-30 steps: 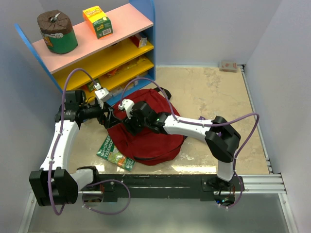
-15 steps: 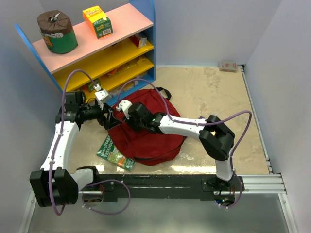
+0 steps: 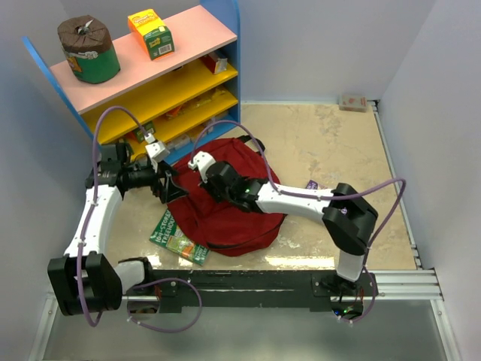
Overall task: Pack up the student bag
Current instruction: Zip the student bag at the center of the board.
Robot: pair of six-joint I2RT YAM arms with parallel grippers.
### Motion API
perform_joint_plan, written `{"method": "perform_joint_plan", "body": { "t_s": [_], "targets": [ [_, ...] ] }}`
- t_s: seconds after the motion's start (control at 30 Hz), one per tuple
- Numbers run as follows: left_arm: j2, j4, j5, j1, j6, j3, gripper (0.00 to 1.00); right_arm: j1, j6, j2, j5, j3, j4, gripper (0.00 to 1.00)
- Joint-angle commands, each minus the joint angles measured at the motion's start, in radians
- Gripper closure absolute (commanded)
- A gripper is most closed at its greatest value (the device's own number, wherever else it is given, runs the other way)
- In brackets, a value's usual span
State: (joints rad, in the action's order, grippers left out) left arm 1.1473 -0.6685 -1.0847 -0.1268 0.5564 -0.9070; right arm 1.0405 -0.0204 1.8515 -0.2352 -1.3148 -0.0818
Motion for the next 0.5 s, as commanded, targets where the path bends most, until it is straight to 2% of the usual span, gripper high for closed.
{"method": "perform_joint_plan", "body": {
  "t_s": [0.0, 0.17, 0.37, 0.47],
  "targets": [
    [0.058, -0.010, -0.115, -0.002, 0.108, 0.065, 0.08, -0.011, -0.096, -0.132, -0.070, 0.074, 0.158, 1.00],
    [0.121, 0.049, -0.093, 0.084, 0.093, 0.074, 0.10, -0.013, -0.173, -0.160, -0.049, 0.130, 0.215, 1.00],
    [0.133, 0.182, 0.034, 0.255, 0.048, 0.082, 0.10, -0.013, -0.217, -0.166, -0.046, 0.152, 0.235, 1.00],
    [0.193, 0.198, 0.035, 0.268, 0.068, 0.056, 0.13, -0.014, -0.231, -0.172, -0.050, 0.157, 0.237, 1.00]
  ]
}}
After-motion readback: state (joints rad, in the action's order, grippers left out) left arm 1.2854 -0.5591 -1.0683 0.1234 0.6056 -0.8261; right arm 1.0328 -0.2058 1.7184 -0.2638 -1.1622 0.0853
